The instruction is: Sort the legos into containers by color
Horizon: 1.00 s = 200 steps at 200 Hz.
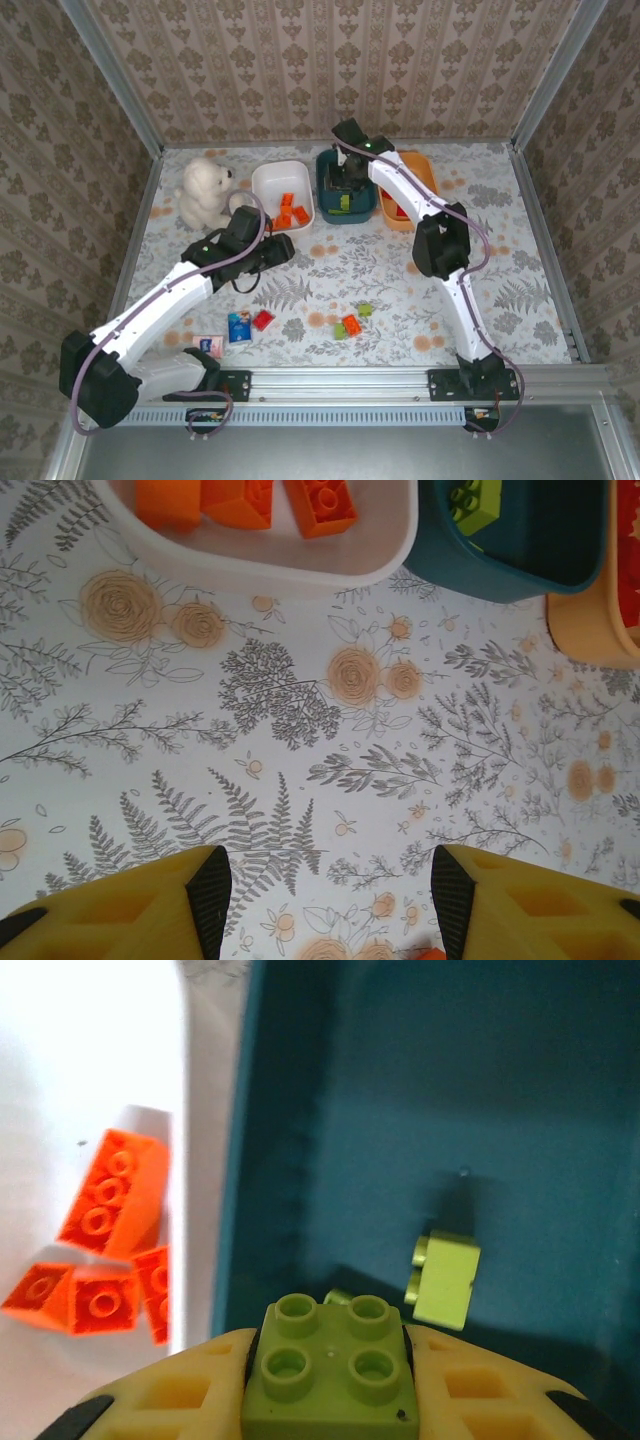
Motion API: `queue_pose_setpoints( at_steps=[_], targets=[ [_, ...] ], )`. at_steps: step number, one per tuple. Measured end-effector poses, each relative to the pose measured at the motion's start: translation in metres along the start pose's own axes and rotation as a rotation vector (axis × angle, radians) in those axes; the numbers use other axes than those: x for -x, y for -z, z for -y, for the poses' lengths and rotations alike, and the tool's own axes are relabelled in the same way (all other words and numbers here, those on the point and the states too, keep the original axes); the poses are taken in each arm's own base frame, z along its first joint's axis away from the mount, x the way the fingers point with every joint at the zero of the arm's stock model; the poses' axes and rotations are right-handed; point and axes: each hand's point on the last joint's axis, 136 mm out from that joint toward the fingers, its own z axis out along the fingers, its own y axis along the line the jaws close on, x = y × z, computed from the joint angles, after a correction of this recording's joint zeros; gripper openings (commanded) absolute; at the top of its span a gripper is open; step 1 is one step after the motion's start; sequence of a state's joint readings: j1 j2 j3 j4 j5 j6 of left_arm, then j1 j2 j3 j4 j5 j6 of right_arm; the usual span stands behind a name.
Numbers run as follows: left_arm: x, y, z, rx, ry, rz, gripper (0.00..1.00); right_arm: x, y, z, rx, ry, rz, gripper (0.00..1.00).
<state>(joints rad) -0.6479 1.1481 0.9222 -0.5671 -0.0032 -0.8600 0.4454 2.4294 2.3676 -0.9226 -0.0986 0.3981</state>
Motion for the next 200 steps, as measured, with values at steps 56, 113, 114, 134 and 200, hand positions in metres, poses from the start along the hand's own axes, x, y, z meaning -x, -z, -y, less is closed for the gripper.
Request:
queue_pose_setpoints(
  at_steps=[56, 113, 114, 134, 200],
  targets=[
    [-0.001, 0.0, 0.002, -0.007, -0.002, -0.006, 0.59, -0.018, -0.027, 0.004, 0.025, -0.048, -0.089, 0.32],
    [-0.003, 0.0, -0.001, 0.004, 0.0, -0.015, 0.59, -0.019, -0.025, -0.003, 0.044, -0.062, -0.096, 0.5],
    [-0.003, 0.0, -0.001, 0.005, 0.0, -0.016, 0.59, -0.019, -0.025, -0.003, 0.044, -0.063, -0.097, 0.51],
    [-0.007, 0.0, -0.006, 0.026, 0.018, -0.032, 0.59, -0.022, -0.024, -0.003, 0.047, -0.065, -0.111, 0.56],
    [-0.027, 0.015, -0.035, 0.13, 0.193, -0.072, 0.59, -0.016, -0.007, -0.01, 0.065, -0.053, -0.085, 0.58]
  ],
)
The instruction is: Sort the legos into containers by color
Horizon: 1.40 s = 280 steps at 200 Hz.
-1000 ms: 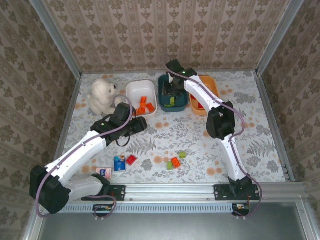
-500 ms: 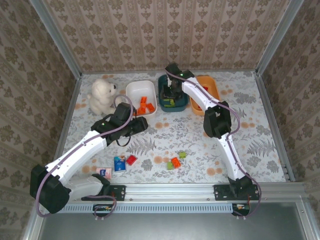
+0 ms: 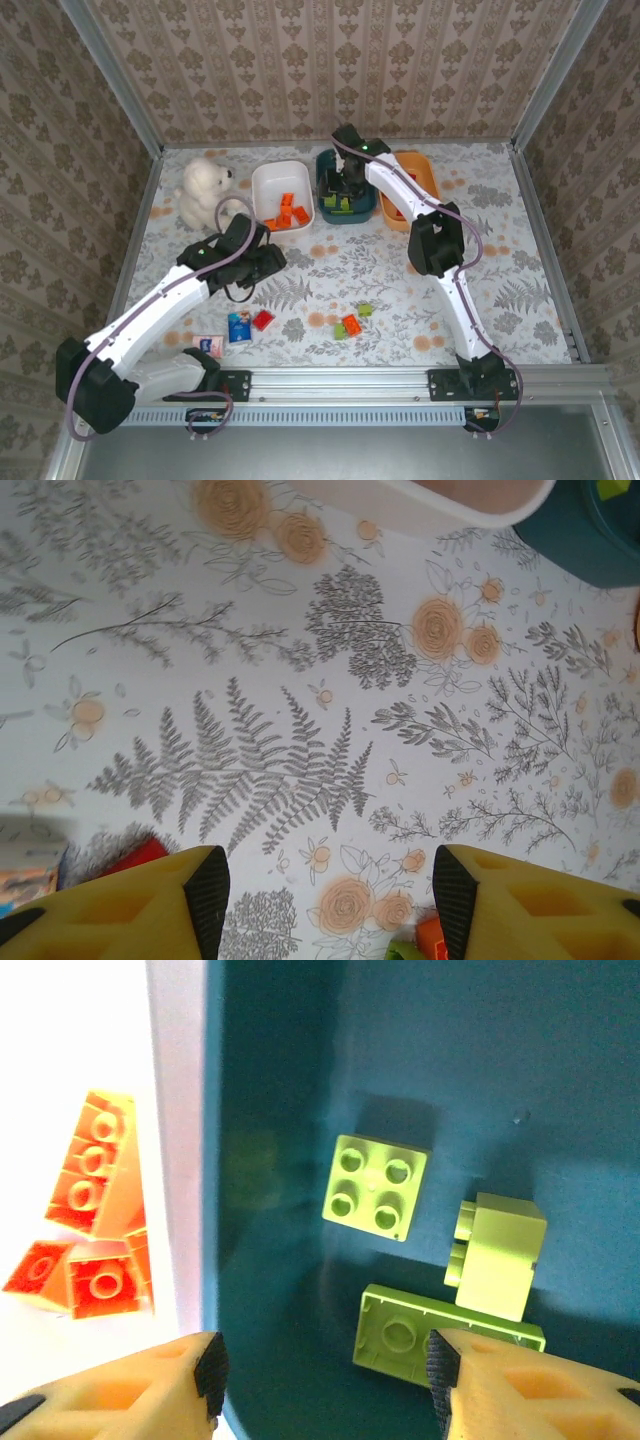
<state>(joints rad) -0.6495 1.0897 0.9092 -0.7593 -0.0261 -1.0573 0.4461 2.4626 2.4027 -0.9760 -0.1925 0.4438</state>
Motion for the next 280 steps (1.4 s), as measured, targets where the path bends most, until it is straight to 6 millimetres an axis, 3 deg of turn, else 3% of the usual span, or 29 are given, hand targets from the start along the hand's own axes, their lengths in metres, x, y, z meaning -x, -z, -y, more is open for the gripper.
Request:
queue_pose_setpoints(
  at_steps=[19, 45, 78, 98, 128, 157, 220, 280],
  targets=[
    [-0.003, 0.005, -0.01, 0.012, 0.047, 0.009, 0.59, 0.002, 0.029, -0.011, 0.021, 0.023, 0.039, 0.57],
    [-0.01, 0.005, -0.021, 0.031, 0.086, 0.007, 0.59, -0.006, 0.086, -0.032, 0.066, 0.074, 0.114, 0.57],
    [-0.02, -0.004, -0.027, 0.056, 0.083, -0.026, 0.59, -0.055, 0.14, -0.047, 0.121, 0.135, 0.176, 0.57],
    [-0.03, -0.01, -0.026, 0.069, 0.061, -0.063, 0.59, -0.101, 0.149, -0.042, 0.123, 0.166, 0.155, 0.57],
    [-0.039, -0.018, -0.025, 0.071, 0.037, -0.09, 0.58, -0.169, 0.147, -0.029, 0.104, 0.215, 0.087, 0.58],
    [-0.044, -0.023, -0.019, 0.054, 0.005, -0.105, 0.57, -0.211, 0.154, -0.017, 0.094, 0.232, 0.063, 0.58],
    [-0.081, -0.046, 0.015, 0.01, -0.308, -0.209, 0.55, -0.253, 0.189, 0.02, 0.06, 0.179, 0.096, 0.59],
    [-0.129, -0.062, 0.073, -0.048, -0.637, -0.319, 0.55, -0.267, 0.219, 0.04, 0.046, 0.122, 0.16, 0.59]
  ],
)
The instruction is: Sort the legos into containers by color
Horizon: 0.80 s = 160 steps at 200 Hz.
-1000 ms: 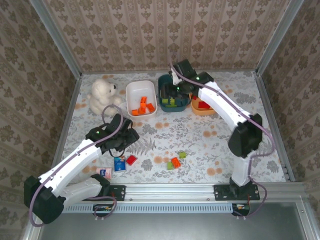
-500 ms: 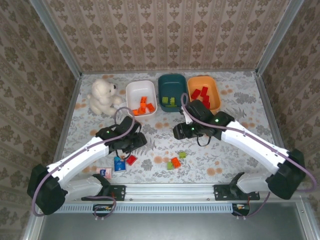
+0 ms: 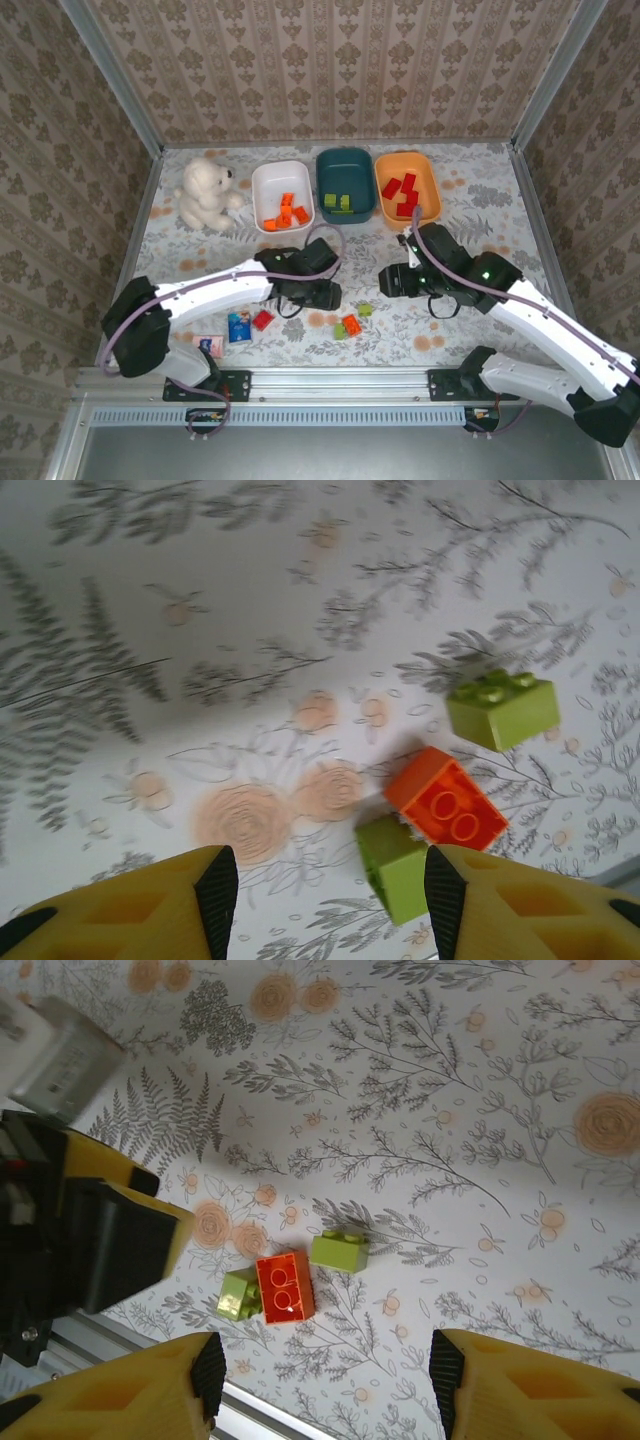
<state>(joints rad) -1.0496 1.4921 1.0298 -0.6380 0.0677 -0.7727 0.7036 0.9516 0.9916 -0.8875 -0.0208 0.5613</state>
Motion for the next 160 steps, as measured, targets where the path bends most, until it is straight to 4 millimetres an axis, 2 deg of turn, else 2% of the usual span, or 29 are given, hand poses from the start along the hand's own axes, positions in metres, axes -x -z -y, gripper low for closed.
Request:
queue_pose_setpoints(
  at_steps=[40, 64, 107, 135, 160],
  targets=[
    [0.003, -0.007, 0.039, -0.024, -0.137, -0.035, 0.56, -0.009, 0.017, 0.01, -0.001, -0.045, 0.041, 0.6],
    [0.004, -0.012, 0.053, -0.031, -0.19, -0.054, 0.56, -0.008, 0.029, 0.01, 0.022, -0.067, 0.09, 0.6],
    [-0.001, -0.025, 0.06, -0.018, -0.238, -0.119, 0.56, -0.008, 0.053, 0.016, 0.044, -0.095, 0.17, 0.61],
    [-0.009, -0.028, 0.064, -0.009, -0.266, -0.175, 0.56, -0.012, 0.056, 0.022, 0.023, -0.104, 0.172, 0.61],
    [-0.018, -0.032, 0.062, 0.018, -0.299, -0.226, 0.65, -0.014, 0.056, 0.026, 0.007, -0.106, 0.167, 0.61]
  ],
)
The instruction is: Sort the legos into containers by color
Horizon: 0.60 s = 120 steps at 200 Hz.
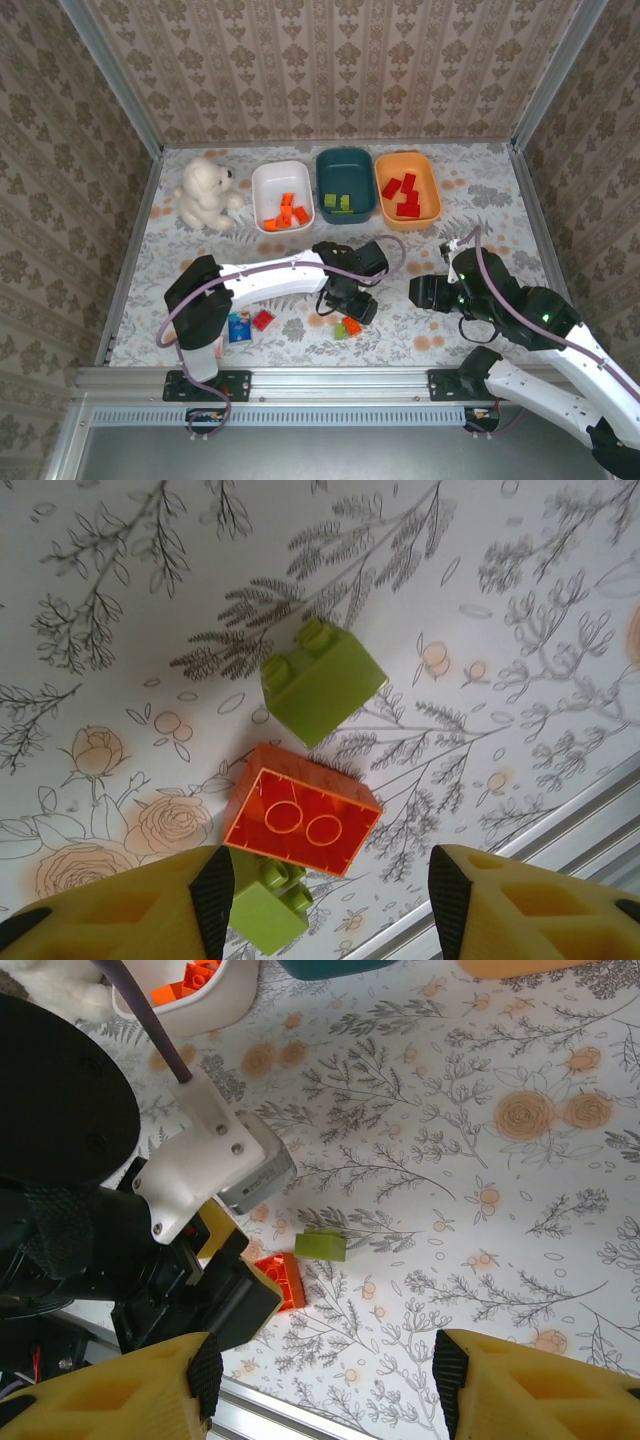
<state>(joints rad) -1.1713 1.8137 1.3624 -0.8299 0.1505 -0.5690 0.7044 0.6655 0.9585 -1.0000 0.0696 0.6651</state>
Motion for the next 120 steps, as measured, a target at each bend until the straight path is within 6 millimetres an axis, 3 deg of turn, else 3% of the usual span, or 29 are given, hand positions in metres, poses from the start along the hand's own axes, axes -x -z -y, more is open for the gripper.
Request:
queue_pose_setpoints(
  at_steps=[18, 30, 75, 120],
  targets=[
    [-0.007, -0.003, -0.001, 0.013, -0.033, -0.027, 0.83, 0.0, 0.001, 0.001, -0.002, -0.005, 0.004, 0.61],
    [-0.01, -0.003, 0.0, 0.021, -0.078, -0.034, 0.88, 0.0, 0.001, 0.001, -0.003, -0.007, 0.005, 0.61],
    [-0.016, -0.005, 0.006, 0.043, -0.237, -0.034, 0.9, 0.005, 0.011, 0.009, -0.034, -0.025, 0.045, 0.63],
    [-0.014, -0.016, 0.002, 0.077, -0.354, -0.034, 0.89, 0.038, 0.058, 0.012, -0.024, -0.102, 0.237, 0.65]
  ],
)
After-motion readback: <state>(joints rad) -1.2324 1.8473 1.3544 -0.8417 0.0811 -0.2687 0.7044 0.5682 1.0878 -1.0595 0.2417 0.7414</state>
